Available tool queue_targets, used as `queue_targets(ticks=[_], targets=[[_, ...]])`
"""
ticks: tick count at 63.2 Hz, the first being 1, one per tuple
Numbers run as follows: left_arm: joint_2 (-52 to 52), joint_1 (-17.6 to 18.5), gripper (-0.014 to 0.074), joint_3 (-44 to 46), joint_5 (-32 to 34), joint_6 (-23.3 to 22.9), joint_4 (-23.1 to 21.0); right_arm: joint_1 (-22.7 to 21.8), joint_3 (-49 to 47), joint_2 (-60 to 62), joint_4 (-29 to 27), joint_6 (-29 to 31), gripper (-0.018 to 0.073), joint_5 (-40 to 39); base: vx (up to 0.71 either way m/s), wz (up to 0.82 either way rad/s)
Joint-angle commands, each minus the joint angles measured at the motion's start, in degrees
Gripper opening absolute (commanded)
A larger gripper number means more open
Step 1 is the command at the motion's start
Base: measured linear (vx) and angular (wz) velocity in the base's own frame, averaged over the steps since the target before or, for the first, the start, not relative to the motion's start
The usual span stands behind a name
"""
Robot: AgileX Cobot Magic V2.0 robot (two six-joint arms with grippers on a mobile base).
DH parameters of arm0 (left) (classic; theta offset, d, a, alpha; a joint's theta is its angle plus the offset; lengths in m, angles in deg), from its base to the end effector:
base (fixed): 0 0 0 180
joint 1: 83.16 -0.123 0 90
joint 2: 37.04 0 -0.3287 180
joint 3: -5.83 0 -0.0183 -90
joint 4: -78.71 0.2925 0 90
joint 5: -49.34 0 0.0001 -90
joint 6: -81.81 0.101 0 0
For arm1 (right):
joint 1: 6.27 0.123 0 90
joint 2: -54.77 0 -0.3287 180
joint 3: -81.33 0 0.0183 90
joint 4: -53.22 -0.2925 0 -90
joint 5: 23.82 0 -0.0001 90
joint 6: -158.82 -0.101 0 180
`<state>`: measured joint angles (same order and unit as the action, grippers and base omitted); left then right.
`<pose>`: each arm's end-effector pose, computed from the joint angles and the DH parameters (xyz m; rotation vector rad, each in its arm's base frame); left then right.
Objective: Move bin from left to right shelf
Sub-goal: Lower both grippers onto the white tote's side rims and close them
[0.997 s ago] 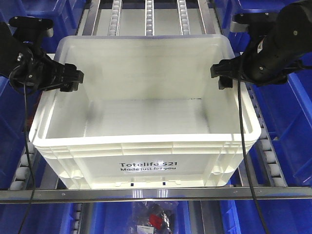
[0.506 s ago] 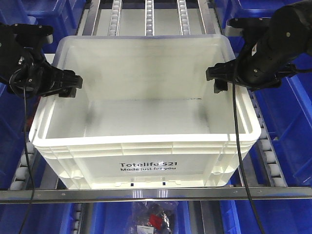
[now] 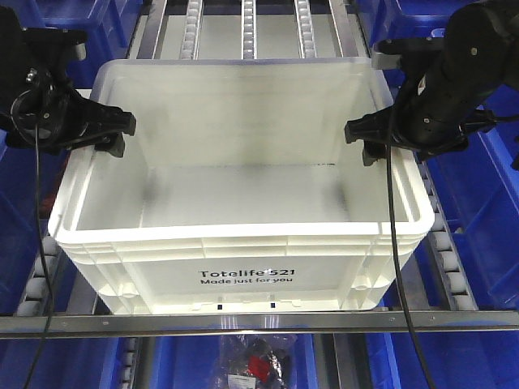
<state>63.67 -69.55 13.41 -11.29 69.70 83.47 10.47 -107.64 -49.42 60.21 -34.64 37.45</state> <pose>0.3893 -0.0867 0.3579 0.0670 2.6764 -0.0319 0.3994 0.1089 0.3413 -0.1271 2.7123 -0.0092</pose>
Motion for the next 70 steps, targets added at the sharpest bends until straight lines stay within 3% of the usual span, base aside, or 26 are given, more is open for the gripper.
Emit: queue_targets(ticks=[1, 22, 51, 70], targets=[[-2.2, 0.3, 0.0576, 1.8, 0.8, -0.3, -0.4, -0.3, -2.0, 2.2, -0.2, 0.6, 0.0481, -1.0, 0.0, 0.0], [-2.2, 0.3, 0.054, 1.8, -0.6, -0.3, -0.7, -0.3, -2.0, 2.2, -1.9, 0.9, 0.0376, -0.6, 0.0, 0.0], [-2.2, 0.3, 0.0209, 1.8, -0.2, -0.3, -0.7, -0.3, -2.0, 2.2, -2.8, 1.5, 0.013, -0.6, 0.0, 0.0], [-2.2, 0.3, 0.0112, 1.8, 0.1, -0.3, -0.7, -0.3, -2.0, 2.2, -2.8, 1.5, 0.0064, -1.2, 0.0, 0.0]])
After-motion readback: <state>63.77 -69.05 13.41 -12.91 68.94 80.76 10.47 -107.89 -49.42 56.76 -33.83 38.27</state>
